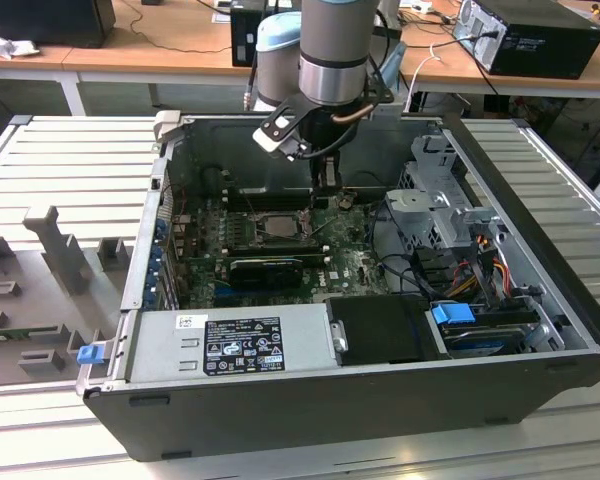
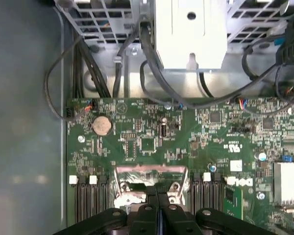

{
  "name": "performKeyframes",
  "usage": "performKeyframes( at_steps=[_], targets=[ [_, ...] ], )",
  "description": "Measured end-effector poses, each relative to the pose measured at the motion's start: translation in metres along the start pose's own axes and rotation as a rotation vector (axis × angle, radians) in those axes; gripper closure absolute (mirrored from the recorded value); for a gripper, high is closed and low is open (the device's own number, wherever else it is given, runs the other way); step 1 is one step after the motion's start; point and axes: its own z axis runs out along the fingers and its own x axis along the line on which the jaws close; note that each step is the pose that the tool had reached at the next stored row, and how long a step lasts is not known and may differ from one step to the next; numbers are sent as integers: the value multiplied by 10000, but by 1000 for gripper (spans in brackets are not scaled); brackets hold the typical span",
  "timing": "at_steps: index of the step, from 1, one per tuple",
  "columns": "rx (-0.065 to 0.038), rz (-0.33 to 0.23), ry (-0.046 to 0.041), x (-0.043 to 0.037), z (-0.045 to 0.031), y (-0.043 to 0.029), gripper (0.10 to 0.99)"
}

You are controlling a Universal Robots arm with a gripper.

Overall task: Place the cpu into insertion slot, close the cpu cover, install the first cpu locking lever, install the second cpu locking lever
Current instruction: 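Close the cpu cover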

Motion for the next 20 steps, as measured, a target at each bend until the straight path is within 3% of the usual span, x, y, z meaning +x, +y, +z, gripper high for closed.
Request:
performKeyframes(
  at_steps=[4, 6, 7, 8, 10, 14, 20],
  targets=[
    [3, 1, 8, 2, -75, 75, 980],
    [22, 7, 172, 4, -93, 189, 980],
    [43, 12, 323, 6, -89, 290, 980],
    [61, 12, 403, 7, -85, 382, 980],
    [63, 12, 404, 8, -57, 436, 980],
    [61, 8, 404, 8, 35, 429, 980],
    [62, 7, 403, 6, 46, 350, 980]
  ],
)
